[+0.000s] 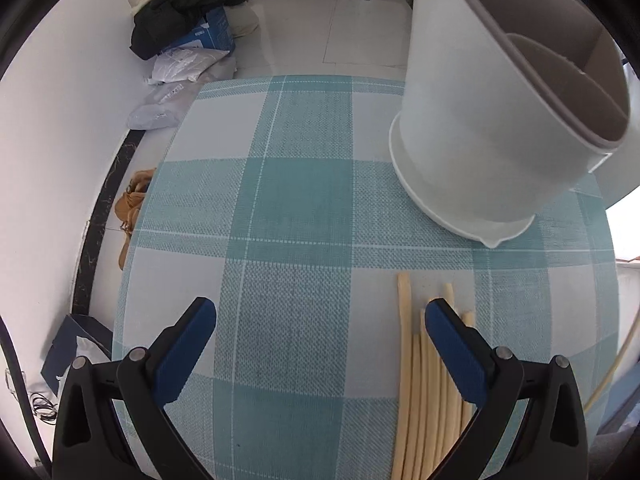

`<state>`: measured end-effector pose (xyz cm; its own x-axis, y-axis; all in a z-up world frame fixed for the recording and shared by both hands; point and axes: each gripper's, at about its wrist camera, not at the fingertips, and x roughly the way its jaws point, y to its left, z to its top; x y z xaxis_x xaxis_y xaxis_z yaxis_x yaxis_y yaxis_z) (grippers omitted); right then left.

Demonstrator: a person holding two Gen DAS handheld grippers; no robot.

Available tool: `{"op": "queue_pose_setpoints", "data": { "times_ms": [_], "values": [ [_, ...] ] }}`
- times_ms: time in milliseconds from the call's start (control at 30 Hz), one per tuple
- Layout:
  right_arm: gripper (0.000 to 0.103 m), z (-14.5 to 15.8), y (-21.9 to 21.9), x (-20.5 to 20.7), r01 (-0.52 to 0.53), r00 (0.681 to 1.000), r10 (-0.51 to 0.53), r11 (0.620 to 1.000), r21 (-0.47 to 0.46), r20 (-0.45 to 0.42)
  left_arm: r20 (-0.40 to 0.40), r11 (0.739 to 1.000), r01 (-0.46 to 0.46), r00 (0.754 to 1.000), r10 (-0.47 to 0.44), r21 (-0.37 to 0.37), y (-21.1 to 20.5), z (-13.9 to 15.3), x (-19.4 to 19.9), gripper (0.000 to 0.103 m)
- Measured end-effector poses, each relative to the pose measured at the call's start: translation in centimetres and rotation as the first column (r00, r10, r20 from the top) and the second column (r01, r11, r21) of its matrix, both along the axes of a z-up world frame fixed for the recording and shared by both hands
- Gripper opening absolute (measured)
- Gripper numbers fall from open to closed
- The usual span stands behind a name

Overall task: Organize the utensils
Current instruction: 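Lower the right gripper onto the wooden chopsticks and close on one chopstick, then lift the chopstick with the right gripper and drop it into the utensil holder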

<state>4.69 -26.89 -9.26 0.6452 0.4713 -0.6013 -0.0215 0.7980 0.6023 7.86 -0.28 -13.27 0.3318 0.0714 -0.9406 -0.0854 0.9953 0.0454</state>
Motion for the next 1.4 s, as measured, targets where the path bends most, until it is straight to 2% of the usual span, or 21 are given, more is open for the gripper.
{"op": "queue_pose_setpoints", "data": {
  "times_ms": [267,467,533,633,700,733,800,867,1000,1067,1167,1300,1400],
  "values": [
    [0.006,0.4,-0.1,-0.1,-0.03,0.999,0.029,0.999,0.032,0.023,-0.027,1.0,0.025,0.999,-0.025,-0.001,-0.8,-0.4,0.3,0.1],
    [0.006,0.6,0.0,0.0,-0.029,0.999,0.028,0.999,0.039,0.031,-0.04,0.999,-0.014,0.999,0.012,-0.038,0.0,-0.8,1.2,0.081],
    [0.006,0.8,0.1,0.0,-0.031,0.999,0.029,0.999,0.034,0.044,-0.04,0.999,-0.009,0.999,0.007,-0.044,-0.2,-0.8,1.3,0.077],
    [0.006,1.1,0.3,-0.2,-0.036,0.998,0.035,0.999,0.021,0.059,-0.037,0.999,0.022,0.999,-0.024,-0.045,-1.0,-0.4,1.3,0.058],
    [0.006,1.2,0.4,-0.3,-0.035,0.997,0.035,0.999,0.011,0.064,-0.037,0.998,0.048,0.998,-0.05,-0.042,-1.9,-0.1,1.3,0.034],
    [0.006,1.3,0.4,-0.3,-0.036,0.997,0.035,0.999,0.007,0.067,-0.04,0.997,0.059,0.997,-0.06,-0.041,-2.3,0.0,1.2,0.029],
    [0.006,1.4,0.5,-0.4,-0.034,0.997,0.033,0.999,0.002,0.07,-0.046,0.996,0.063,0.997,-0.066,-0.062,-2.8,0.0,1.3,0.01],
    [0.006,1.5,0.6,-0.6,-0.033,0.997,0.033,0.999,-0.002,0.073,-0.043,0.995,0.063,0.997,-0.067,-0.077,-2.9,0.0,1.2,0.003],
    [0.006,1.9,1.1,-0.9,-0.037,0.996,0.04,0.999,-0.03,0.083,-0.02,0.993,0.064,0.998,-0.067,-0.099,-2.3,0.0,1.0,0.002],
    [0.006,2.3,1.4,-1.2,-0.045,0.993,0.05,0.998,-0.047,0.103,-0.018,0.989,0.028,0.999,-0.031,-0.146,-1.3,0.0,0.9,0.002],
    [0.006,3.1,2.0,-2.1,-0.052,0.988,0.063,0.995,-0.08,0.141,0.015,0.986,-0.005,1.0,0.008,-0.168,-0.6,0.7,0.8,0.002],
    [0.006,4.2,3.1,-3.5,-0.072,0.976,0.097,0.989,-0.129,0.195,0.129,0.98,0.023,0.992,0.002,-0.198,0.1,3.4,-0.3,0.002],
    [0.005,5.2,4.4,-4.6,-0.095,0.96,0.139,0.978,-0.184,0.245,0.225,0.975,0.063,0.974,-0.014,-0.213,0.3,6.0,-1.7,0.002]
  ]
}}
